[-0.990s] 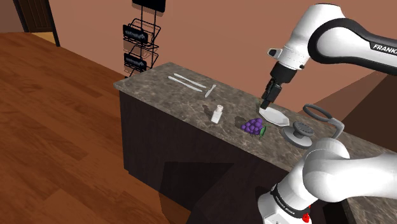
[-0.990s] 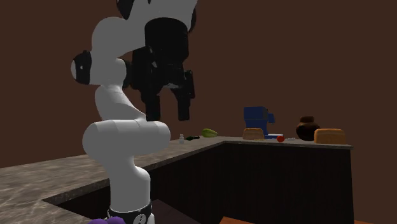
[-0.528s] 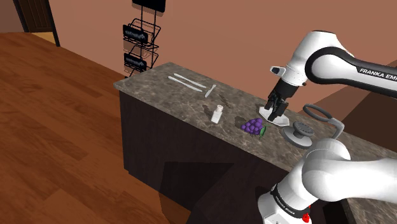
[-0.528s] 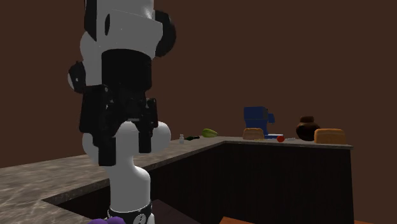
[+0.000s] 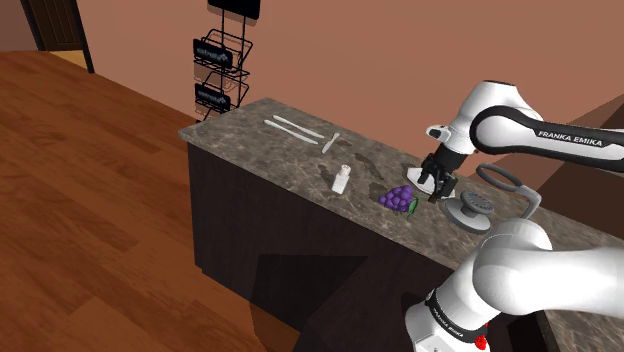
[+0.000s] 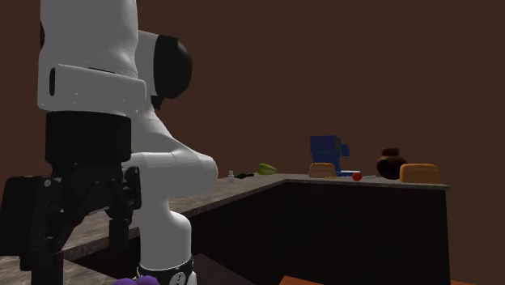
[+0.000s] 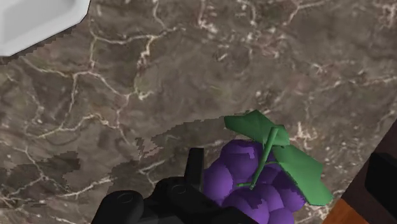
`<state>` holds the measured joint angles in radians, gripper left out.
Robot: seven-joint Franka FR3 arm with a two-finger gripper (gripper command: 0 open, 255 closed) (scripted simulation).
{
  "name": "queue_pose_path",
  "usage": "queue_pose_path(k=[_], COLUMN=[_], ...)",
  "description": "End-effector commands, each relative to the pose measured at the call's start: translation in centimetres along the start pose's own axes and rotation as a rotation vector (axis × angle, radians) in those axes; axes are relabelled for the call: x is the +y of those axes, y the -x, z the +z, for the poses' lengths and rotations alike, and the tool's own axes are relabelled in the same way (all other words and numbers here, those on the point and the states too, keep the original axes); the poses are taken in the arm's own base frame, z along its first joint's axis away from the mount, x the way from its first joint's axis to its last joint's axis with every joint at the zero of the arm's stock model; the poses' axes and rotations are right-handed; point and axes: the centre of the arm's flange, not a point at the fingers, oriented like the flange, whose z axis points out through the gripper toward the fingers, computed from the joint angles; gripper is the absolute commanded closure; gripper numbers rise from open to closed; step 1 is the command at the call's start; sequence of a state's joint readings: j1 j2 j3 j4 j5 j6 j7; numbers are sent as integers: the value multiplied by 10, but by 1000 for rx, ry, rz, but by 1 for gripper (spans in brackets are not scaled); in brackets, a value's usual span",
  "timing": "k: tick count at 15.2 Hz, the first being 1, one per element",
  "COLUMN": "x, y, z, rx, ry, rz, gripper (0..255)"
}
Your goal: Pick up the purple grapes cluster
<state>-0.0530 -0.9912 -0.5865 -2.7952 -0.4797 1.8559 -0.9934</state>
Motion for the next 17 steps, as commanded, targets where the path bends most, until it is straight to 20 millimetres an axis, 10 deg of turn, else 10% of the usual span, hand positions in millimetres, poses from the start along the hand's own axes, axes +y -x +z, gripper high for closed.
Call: queue_pose_path(k=[1,8,9,17], x=[4,5,5,4], y=[3,4,3,3], z=[13,43,43,44], rx=[-2,-1,-1,-1], ry=[1,1,1,1], rz=[-13,-13,-13,-13], gripper=[0,0,255,255])
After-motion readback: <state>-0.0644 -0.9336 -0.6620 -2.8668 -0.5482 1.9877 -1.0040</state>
